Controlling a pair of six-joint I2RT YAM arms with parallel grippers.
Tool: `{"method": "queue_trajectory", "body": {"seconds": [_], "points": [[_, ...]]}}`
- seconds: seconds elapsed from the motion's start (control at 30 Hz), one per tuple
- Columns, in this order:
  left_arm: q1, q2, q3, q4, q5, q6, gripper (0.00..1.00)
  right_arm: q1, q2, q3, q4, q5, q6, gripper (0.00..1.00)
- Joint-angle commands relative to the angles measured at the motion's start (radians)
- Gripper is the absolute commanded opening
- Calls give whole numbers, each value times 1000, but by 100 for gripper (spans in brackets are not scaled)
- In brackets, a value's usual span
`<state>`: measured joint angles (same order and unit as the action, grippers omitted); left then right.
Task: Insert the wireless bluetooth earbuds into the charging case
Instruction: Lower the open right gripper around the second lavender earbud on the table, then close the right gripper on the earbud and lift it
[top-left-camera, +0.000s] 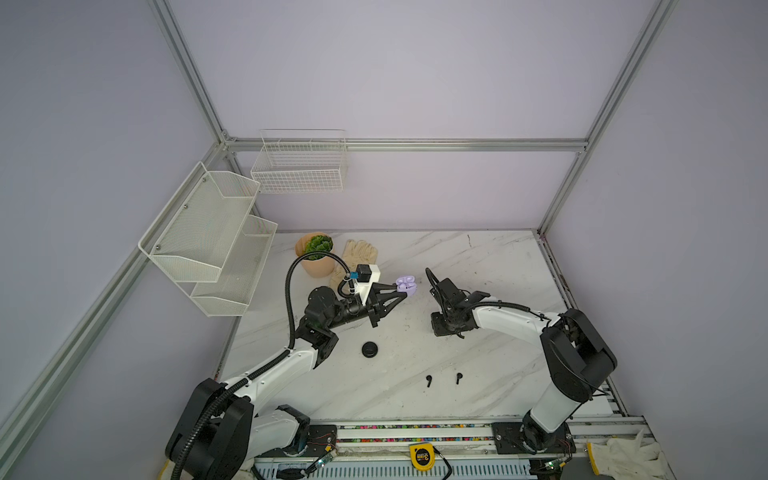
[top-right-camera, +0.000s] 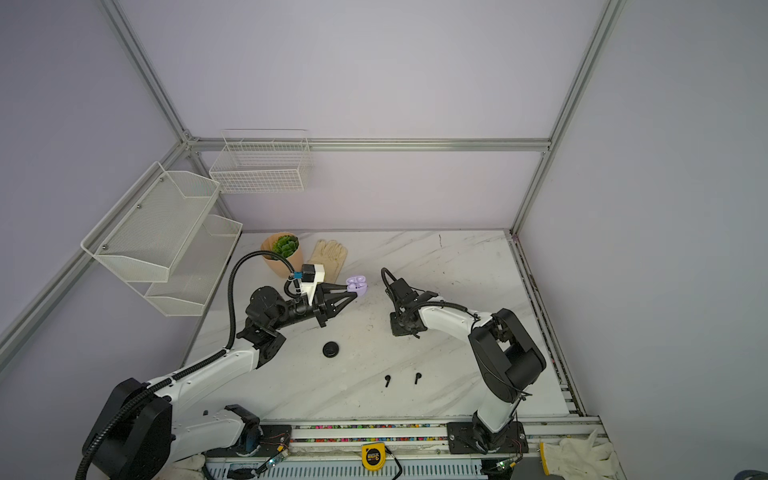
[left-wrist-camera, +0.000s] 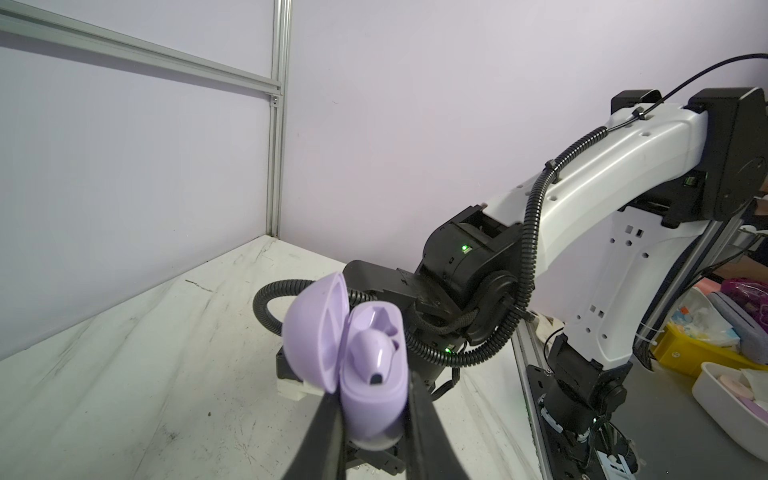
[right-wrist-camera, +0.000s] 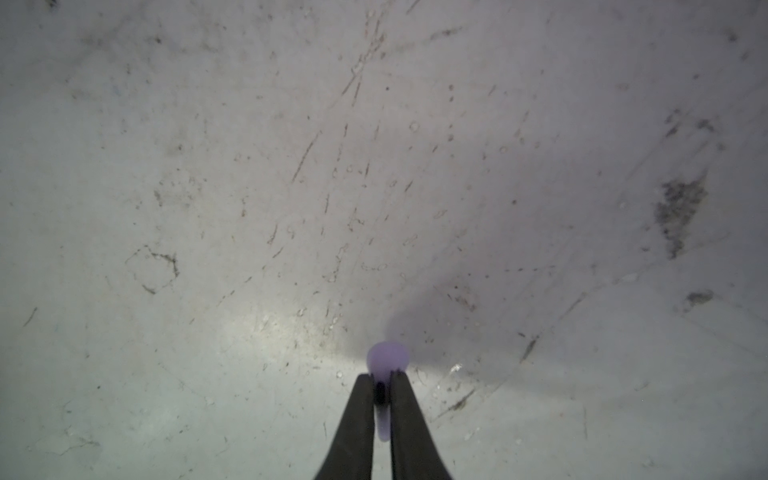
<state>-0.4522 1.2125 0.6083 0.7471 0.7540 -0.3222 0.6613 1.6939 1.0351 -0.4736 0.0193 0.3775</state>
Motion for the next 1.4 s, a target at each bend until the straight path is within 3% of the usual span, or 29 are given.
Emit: {"method": "queue_trajectory", "body": {"seconds": [0.0,0.83,1.2,1.37], "points": [[-3,-11,-42,52,-6,-6,0,12,-15,-22,20,1,46,12],[-3,-6,-45,63,-9,-12,0,73,37,8,-15,-39,119,17],[-3,-10,-47,60,-14,-9,0,73,53,91,-115,-15,11,45],[-3,-16,-49,56,-16,-6,0,73,96,109,-110,-25,-16,48]]}}
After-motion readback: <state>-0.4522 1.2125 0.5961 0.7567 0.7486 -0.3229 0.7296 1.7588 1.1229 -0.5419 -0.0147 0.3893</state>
